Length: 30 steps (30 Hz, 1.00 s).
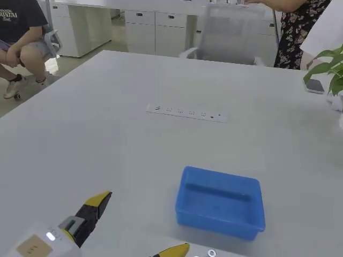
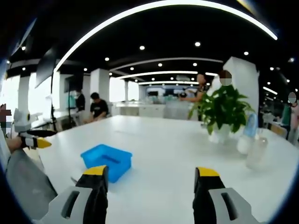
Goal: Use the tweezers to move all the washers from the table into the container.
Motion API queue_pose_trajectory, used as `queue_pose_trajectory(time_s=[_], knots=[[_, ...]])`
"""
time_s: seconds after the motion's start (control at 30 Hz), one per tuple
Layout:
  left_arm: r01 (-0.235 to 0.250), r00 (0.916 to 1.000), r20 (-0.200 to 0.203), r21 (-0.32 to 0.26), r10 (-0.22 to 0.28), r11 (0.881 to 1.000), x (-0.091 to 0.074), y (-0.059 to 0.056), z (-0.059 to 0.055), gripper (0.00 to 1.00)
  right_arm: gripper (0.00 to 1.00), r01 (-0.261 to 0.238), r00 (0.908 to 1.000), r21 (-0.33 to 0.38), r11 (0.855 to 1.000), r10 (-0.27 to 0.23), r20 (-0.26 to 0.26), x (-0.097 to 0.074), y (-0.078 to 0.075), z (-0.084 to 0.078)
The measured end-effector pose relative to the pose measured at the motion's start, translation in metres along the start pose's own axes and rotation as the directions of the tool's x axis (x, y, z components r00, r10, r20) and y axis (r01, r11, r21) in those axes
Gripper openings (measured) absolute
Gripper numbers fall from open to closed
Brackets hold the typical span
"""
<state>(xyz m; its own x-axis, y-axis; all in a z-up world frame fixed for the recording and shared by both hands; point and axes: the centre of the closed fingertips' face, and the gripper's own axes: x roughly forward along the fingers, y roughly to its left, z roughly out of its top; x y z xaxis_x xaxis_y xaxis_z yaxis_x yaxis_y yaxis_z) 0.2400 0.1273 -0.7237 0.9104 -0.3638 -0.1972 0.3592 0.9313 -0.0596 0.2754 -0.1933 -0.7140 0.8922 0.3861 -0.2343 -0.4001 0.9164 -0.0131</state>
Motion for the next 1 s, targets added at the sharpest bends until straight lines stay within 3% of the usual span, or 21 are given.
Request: queue_pose_trajectory(time_s=[0.53, 1.0], knots=[[0.006, 0.9998, -0.02, 0.009, -0.005, 1.0, 0.0013, -0.0013, -0.0033, 0.89, 0.74, 0.012, 0.9998, 0.006, 1.0, -0.012, 0.014, -0.0017, -0.0024, 0.0025], [-0.009, 0.9999, -0.01, 0.01, 0.009, 1.0, 0.0005, 0.0009, -0.0009, 0.89, 0.75, 0.003, 0.9997, 0.008, 1.0, -0.003, 0.023, -0.0014, 0.0003, 0.0053]])
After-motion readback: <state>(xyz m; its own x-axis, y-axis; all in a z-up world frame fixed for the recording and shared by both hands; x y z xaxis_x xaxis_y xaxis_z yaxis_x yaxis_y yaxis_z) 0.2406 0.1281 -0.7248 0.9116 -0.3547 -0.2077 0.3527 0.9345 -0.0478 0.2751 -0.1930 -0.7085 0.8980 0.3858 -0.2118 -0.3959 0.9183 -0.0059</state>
